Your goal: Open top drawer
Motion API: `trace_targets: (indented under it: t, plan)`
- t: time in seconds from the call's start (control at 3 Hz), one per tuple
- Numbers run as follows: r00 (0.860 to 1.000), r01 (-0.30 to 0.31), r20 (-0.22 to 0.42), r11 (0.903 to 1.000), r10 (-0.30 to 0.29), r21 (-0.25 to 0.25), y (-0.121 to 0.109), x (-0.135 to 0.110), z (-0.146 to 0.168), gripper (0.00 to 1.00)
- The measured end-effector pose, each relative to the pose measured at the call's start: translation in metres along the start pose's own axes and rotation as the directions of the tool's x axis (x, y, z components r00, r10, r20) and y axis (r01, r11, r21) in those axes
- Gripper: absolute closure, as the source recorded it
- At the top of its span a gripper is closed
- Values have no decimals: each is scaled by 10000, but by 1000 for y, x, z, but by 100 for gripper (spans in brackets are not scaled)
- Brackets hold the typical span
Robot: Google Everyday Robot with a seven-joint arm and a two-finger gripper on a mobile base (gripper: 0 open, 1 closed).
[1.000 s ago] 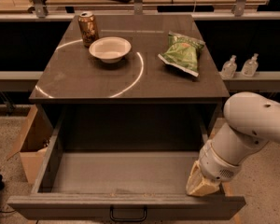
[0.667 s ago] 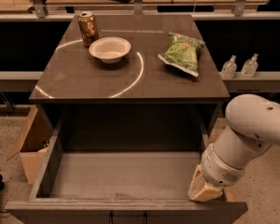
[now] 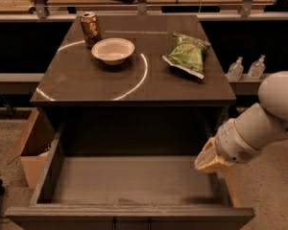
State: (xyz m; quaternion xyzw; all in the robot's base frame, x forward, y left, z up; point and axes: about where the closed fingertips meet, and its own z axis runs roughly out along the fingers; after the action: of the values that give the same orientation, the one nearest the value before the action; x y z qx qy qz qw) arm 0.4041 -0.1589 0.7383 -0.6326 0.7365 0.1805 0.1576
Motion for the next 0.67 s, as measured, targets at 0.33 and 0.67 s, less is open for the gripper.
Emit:
trace_targets:
  t: [0.33, 0.67]
  plan:
    - [9998, -66, -201, 9895, 96, 1445, -45, 6, -60, 100]
    - [9959, -170, -839, 9795, 345, 2006, -65, 24, -94, 100]
